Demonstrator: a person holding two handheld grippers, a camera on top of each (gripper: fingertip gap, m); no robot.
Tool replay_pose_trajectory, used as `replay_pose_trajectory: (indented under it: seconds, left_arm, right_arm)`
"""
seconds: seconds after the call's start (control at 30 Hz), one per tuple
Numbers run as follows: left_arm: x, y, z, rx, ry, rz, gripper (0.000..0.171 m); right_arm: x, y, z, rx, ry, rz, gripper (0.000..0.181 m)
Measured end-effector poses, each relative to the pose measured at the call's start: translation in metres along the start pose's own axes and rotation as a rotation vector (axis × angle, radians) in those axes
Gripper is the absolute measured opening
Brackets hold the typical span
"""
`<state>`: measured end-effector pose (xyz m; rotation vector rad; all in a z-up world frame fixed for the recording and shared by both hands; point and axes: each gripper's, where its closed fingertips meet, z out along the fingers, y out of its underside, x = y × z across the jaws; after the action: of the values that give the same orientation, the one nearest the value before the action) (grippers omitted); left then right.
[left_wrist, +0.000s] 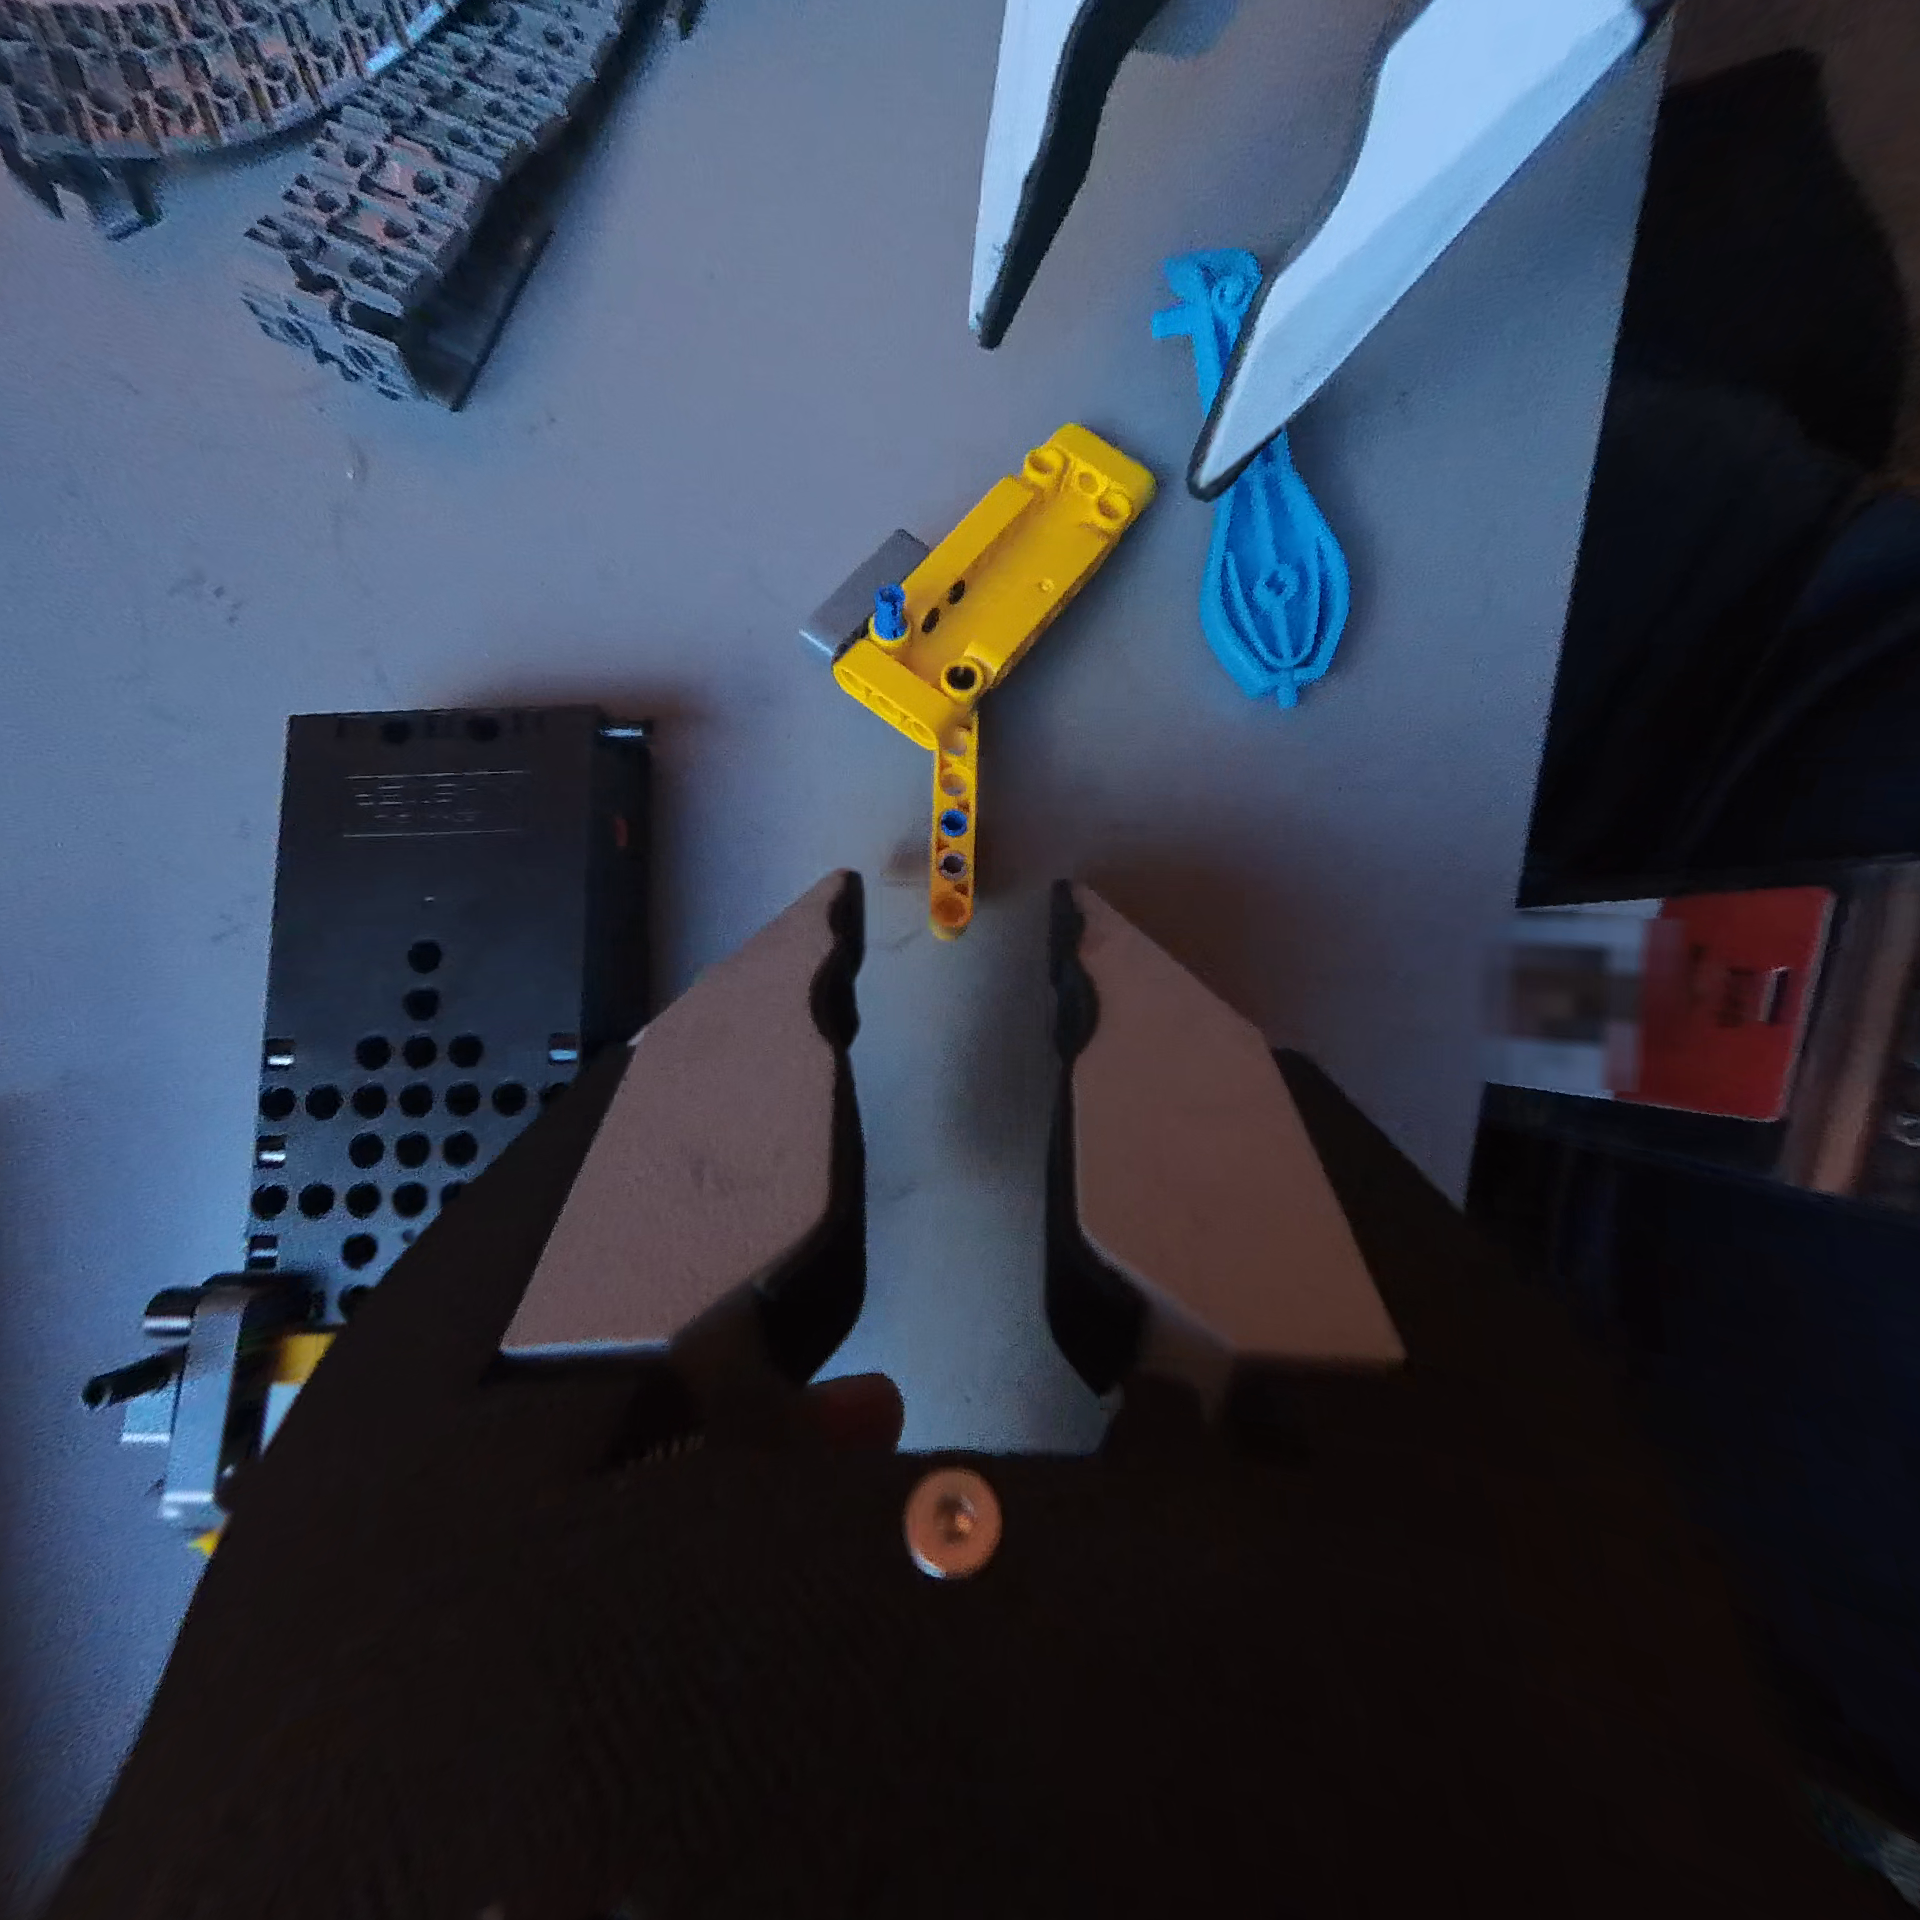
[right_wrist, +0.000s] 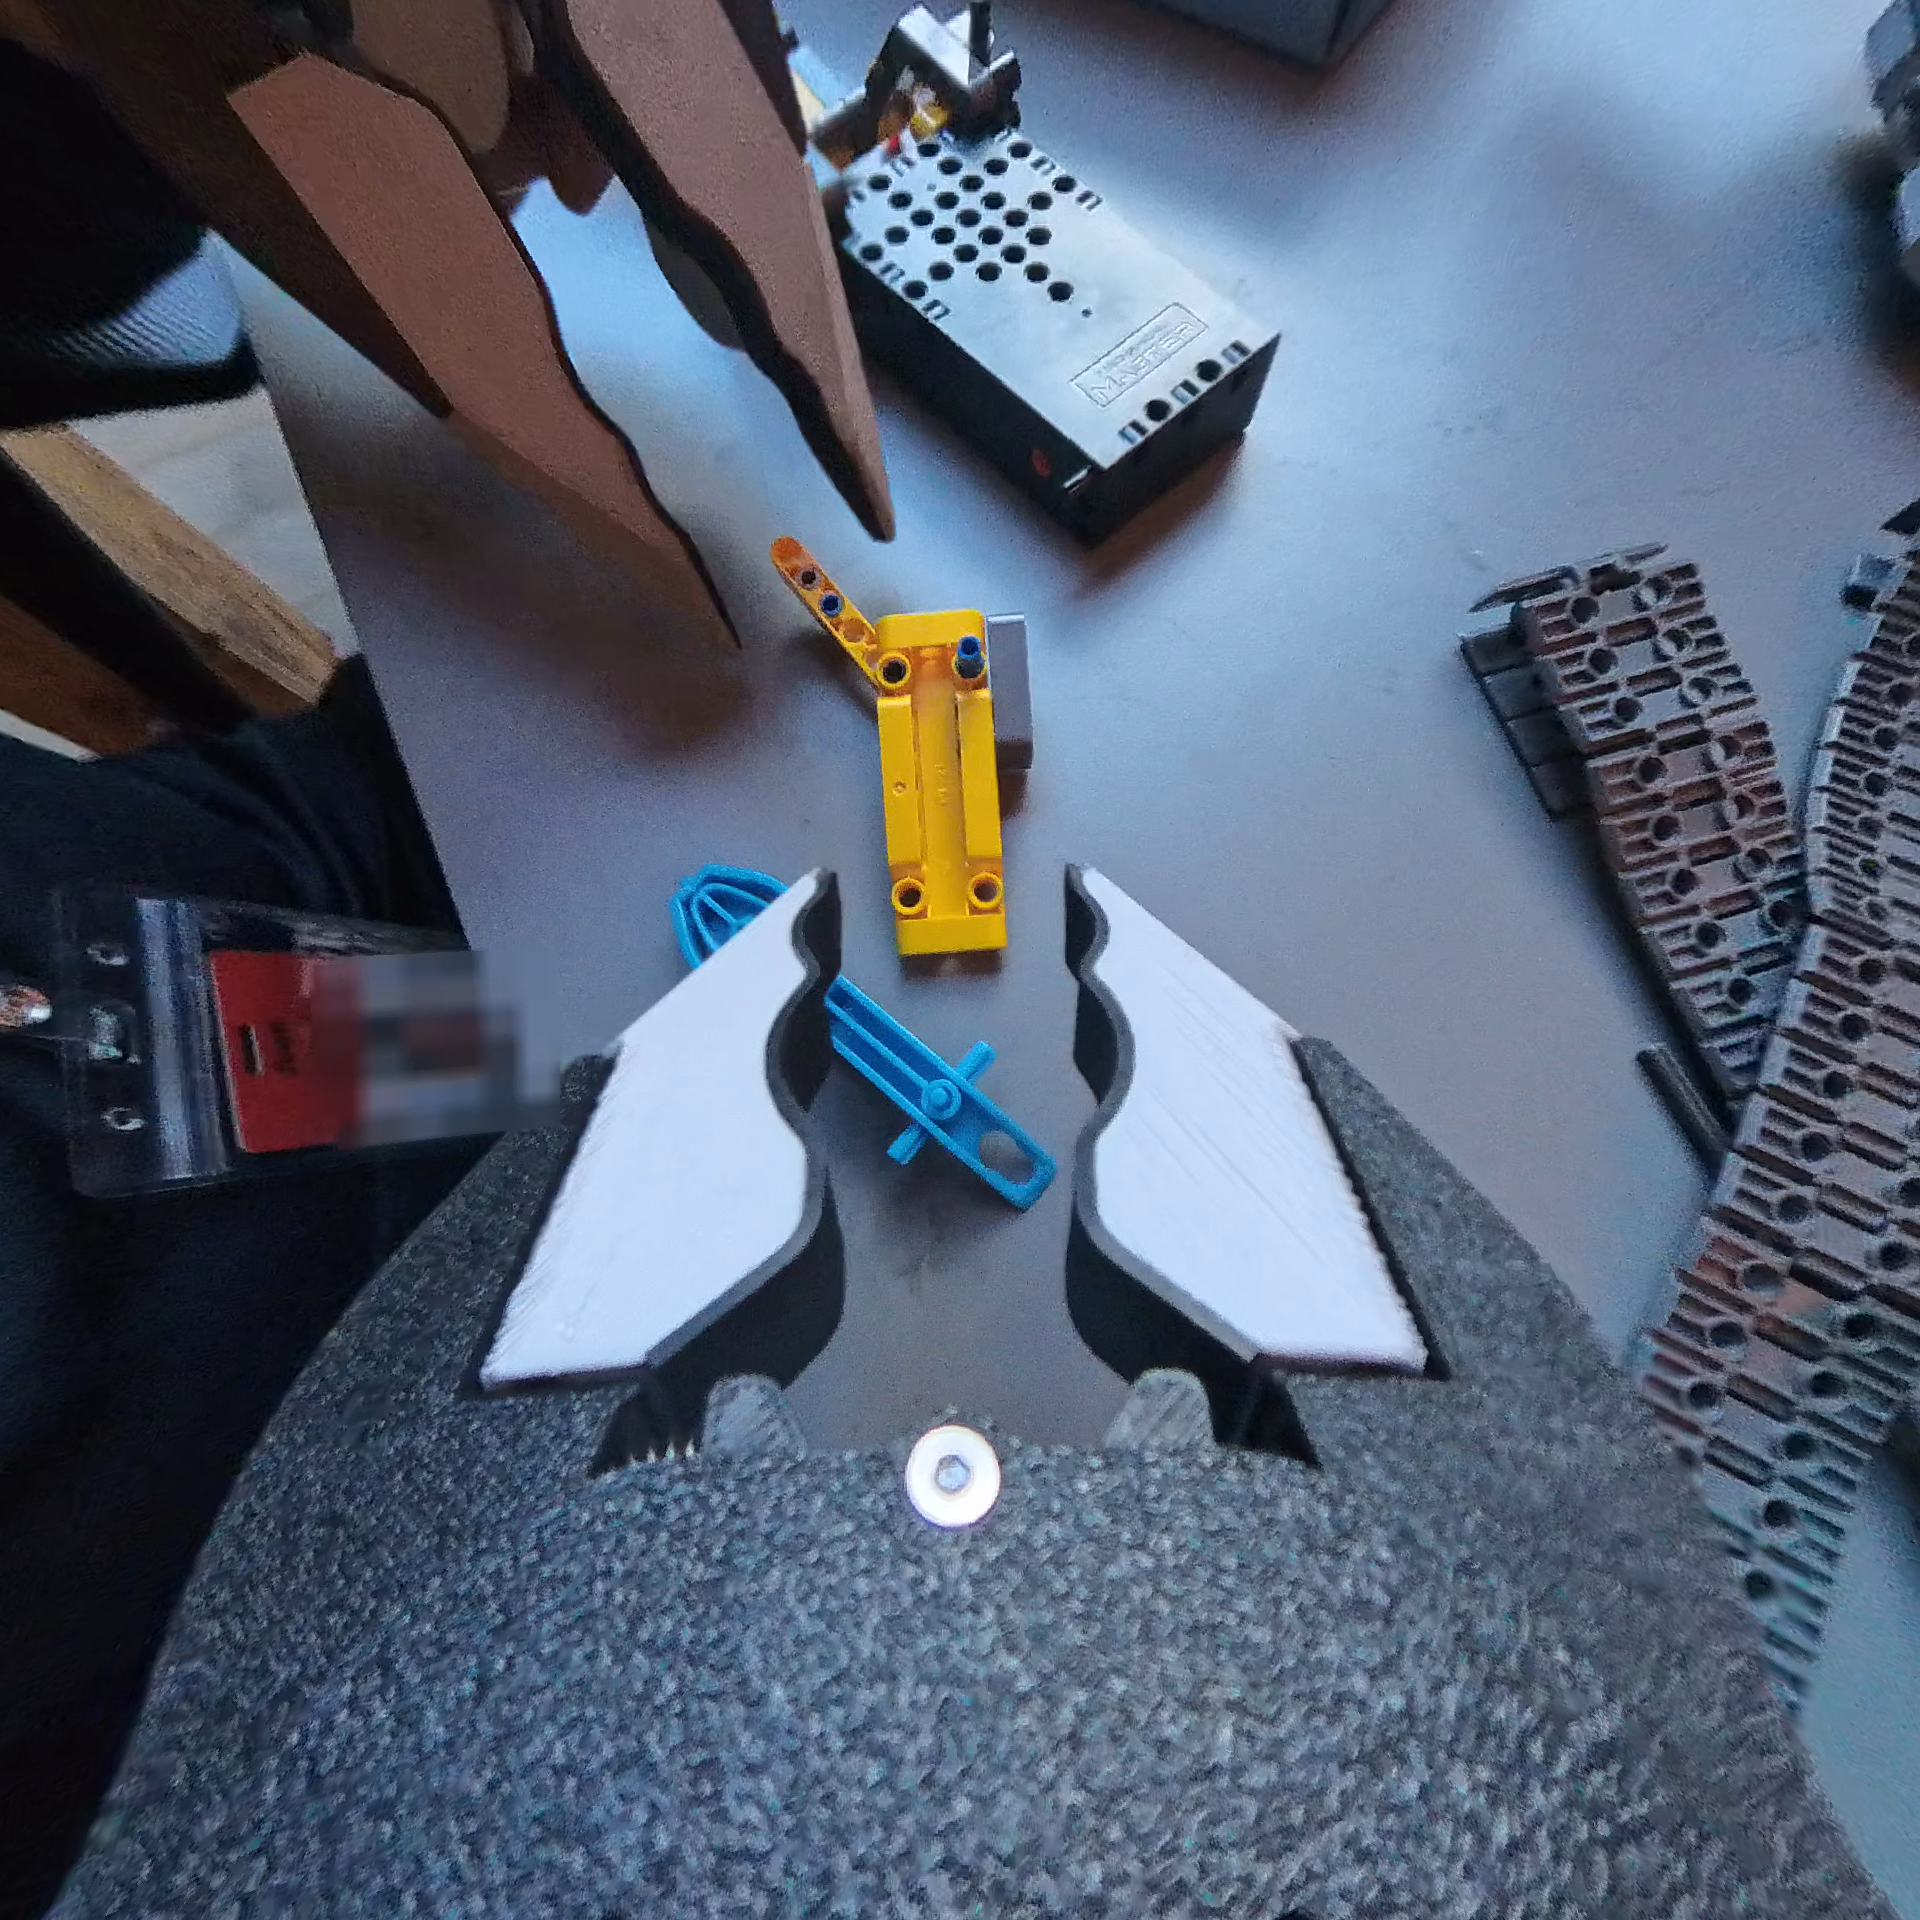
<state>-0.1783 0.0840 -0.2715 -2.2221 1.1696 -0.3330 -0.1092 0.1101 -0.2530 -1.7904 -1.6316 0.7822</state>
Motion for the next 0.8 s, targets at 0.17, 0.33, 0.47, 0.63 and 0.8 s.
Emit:
replay_pose_trajectory:
  seconds: [0.17, 0.33, 0.47, 0.63, 0.8]
  left_arm:
    - [0.001, -0.006, 0.009, 0.102, 0.004, -0.016, 0.006]
    - [-0.010, -0.015, 0.004, 0.193, -0.055, -0.023, 0.006]
    - [-0.013, -0.016, -0.009, 0.239, -0.239, 0.249, 0.006]
    - [-0.019, -0.017, -0.018, 0.277, -0.449, 0.533, 0.006]
    - [-0.020, -0.010, -0.010, 0.246, -0.329, 0.358, 0.019]
  right_arm:
    - [0.000, -0.002, 0.001, 0.070, -0.032, 0.029, 0.040]
    - [0.007, -0.006, 0.019, 0.018, -0.032, -0.002, 0.047]
    - [0.006, -0.012, 0.031, 0.005, -0.059, -0.032, 0.054]
    - [0.000, -0.020, 0.034, 0.033, -0.091, -0.118, 0.022]
    - [0.001, -0.035, 0.027, 0.127, 0.003, -0.286, 0.022]
